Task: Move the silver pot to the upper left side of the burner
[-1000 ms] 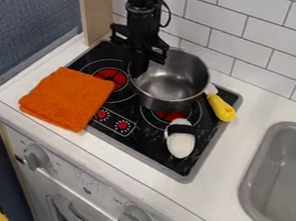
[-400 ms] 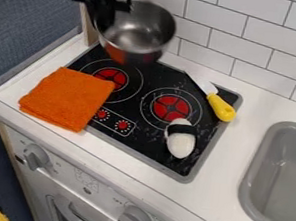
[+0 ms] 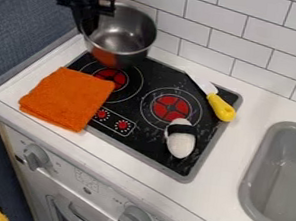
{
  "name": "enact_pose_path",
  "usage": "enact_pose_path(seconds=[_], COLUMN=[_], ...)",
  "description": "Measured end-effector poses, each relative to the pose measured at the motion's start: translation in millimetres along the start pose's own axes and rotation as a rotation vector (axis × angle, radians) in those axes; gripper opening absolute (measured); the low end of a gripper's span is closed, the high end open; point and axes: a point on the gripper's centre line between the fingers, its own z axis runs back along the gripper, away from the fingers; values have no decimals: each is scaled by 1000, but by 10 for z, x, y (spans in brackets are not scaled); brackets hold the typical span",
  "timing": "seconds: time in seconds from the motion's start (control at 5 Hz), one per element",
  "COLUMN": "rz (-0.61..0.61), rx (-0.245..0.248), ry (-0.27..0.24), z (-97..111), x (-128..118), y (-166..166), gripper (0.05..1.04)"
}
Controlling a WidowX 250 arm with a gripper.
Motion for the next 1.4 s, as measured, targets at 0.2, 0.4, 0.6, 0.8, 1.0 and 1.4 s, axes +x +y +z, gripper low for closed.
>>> enact_pose_path(seconds=[0.2,0.4,0.6,0.8,1.0,1.4], rz=[-2,-22,-37,-58,-79,-169], rx=[41,58,68,66,76,60], ry=[30,46,46,44,-38,-112], z=[-80,-174,-181,-227,63,396], x=[-25,-7,-5,-28,-30,-139], y=[46,36,39,-26,-76,-217], gripper=[83,111,292,579,877,1009])
